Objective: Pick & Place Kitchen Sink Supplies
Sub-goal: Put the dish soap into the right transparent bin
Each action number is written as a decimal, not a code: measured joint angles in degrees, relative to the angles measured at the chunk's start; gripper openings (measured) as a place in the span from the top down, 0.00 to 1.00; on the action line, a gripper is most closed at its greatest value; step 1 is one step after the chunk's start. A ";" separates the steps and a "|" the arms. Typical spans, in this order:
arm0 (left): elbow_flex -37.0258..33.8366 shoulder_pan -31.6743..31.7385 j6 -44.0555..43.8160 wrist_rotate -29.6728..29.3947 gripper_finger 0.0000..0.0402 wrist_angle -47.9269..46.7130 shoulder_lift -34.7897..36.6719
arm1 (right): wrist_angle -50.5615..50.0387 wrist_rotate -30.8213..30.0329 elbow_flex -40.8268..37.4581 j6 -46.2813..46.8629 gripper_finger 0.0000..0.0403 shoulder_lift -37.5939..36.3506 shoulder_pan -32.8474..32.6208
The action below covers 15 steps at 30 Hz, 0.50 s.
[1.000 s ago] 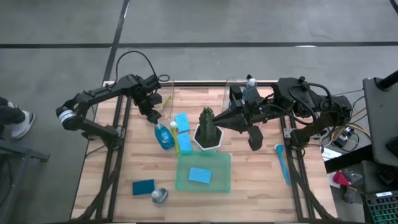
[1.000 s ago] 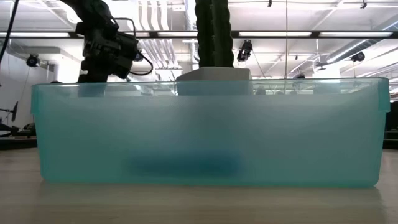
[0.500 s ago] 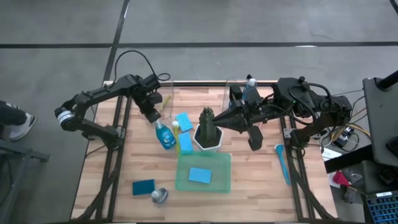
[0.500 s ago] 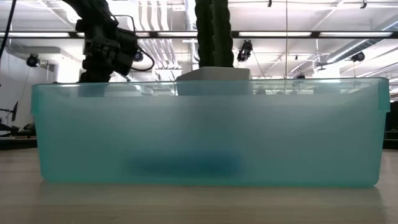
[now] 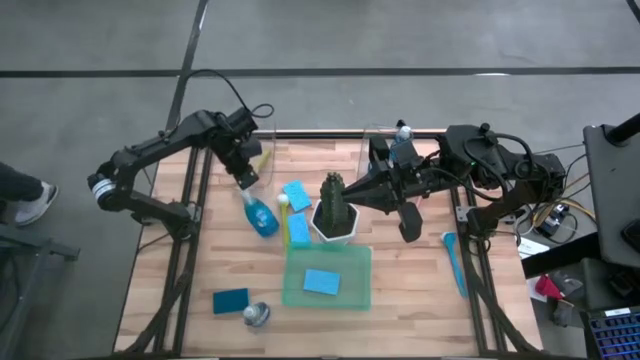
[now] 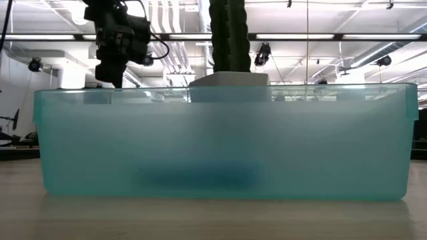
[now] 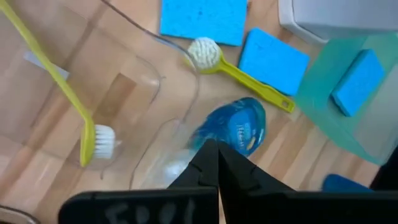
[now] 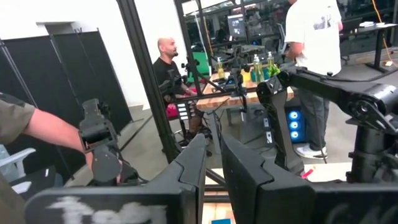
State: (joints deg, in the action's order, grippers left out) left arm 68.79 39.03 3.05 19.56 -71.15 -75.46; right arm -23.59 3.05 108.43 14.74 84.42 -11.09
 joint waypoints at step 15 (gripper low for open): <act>-1.23 -9.46 2.47 7.52 1.00 -4.45 4.12 | -0.17 0.00 -0.01 0.00 0.88 0.00 0.00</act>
State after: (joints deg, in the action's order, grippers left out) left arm 67.57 29.57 5.52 27.08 -75.60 -71.34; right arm -23.76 3.05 108.42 14.75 84.42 -11.09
